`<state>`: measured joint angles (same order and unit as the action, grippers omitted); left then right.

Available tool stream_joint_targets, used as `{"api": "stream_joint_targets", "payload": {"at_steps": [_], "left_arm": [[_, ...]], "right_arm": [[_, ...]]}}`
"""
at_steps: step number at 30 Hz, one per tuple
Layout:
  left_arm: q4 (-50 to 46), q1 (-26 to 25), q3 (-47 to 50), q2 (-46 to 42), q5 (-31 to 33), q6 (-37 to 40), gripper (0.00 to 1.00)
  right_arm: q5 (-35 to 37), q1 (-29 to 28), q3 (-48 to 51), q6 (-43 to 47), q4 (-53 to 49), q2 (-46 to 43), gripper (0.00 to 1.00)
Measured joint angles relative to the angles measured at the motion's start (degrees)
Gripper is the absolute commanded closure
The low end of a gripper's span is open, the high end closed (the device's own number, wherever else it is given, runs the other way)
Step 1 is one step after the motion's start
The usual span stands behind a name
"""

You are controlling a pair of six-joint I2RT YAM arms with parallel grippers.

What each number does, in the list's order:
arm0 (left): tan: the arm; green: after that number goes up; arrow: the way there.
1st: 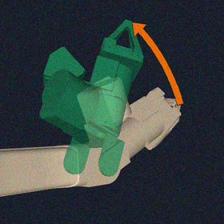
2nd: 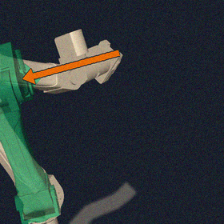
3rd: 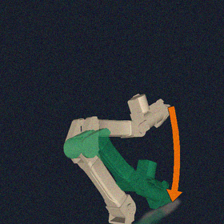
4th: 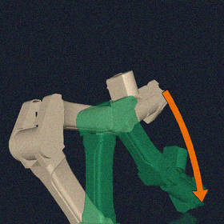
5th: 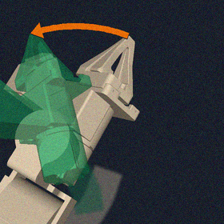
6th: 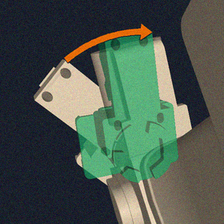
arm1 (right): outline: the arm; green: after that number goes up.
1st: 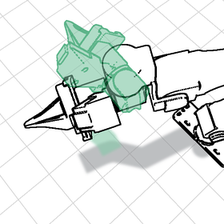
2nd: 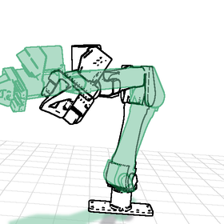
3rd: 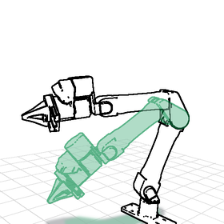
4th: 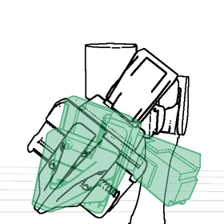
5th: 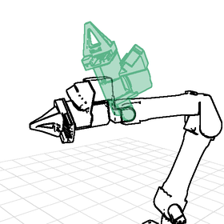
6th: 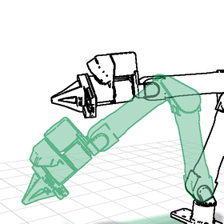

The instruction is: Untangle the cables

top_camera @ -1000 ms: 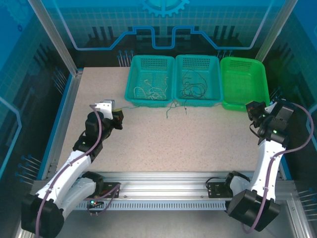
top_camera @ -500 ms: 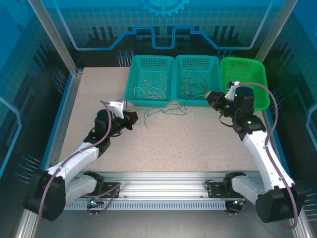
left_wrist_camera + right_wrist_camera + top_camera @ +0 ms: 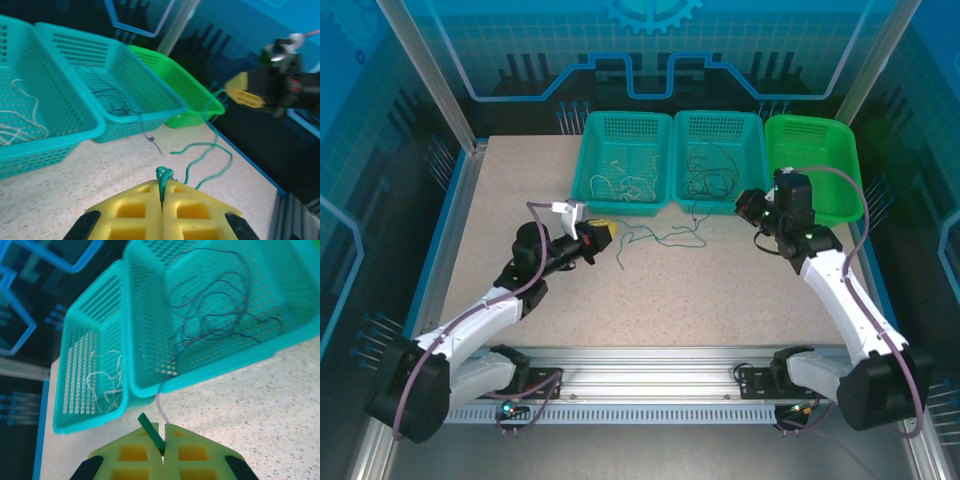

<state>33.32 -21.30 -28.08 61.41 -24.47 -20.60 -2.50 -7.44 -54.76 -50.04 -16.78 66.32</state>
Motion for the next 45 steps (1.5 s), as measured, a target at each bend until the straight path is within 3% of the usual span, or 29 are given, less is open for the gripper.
{"api": "stream_joint_targets", "payload": {"at_steps": [3,11,20,24,33,40,45], "left_arm": [[-0.1,-0.7,0.0,-0.6,-2.0,0.7,1.0],[-0.5,-0.7,0.5,-7.3,-2.1,3.0,1.0],[-0.6,-0.2,4.2,-11.8,0.7,3.5,1.0],[1.0,0.1,4.5,-11.3,0.7,2.5,1.0],[6.0,0.0,4.6,-3.8,-2.8,1.0,1.0],[3.4,-4.2,4.4,-2.2,-6.1,5.5,1.0],[-4.1,-6.6,4.3,-5.7,-6.0,12.1,1.0]], "right_arm": [[-4.0,5.4,1.7,-4.5,1.9,2.6,1.0],[-10.4,12.3,5.0,-12.4,3.2,3.3,1.0],[-8.7,20.9,10.8,-16.0,-0.6,-5.3,1.0],[-8.8,20.0,11.1,-16.0,-1.3,-6.4,1.0],[-15.1,8.5,14.3,-26.1,0.5,-4.2,1.0],[-15.8,8.2,12.9,-38.8,4.9,-3.4,1.0],[-11.4,12.1,8.1,-40.3,4.4,-3.1,1.0]]}}
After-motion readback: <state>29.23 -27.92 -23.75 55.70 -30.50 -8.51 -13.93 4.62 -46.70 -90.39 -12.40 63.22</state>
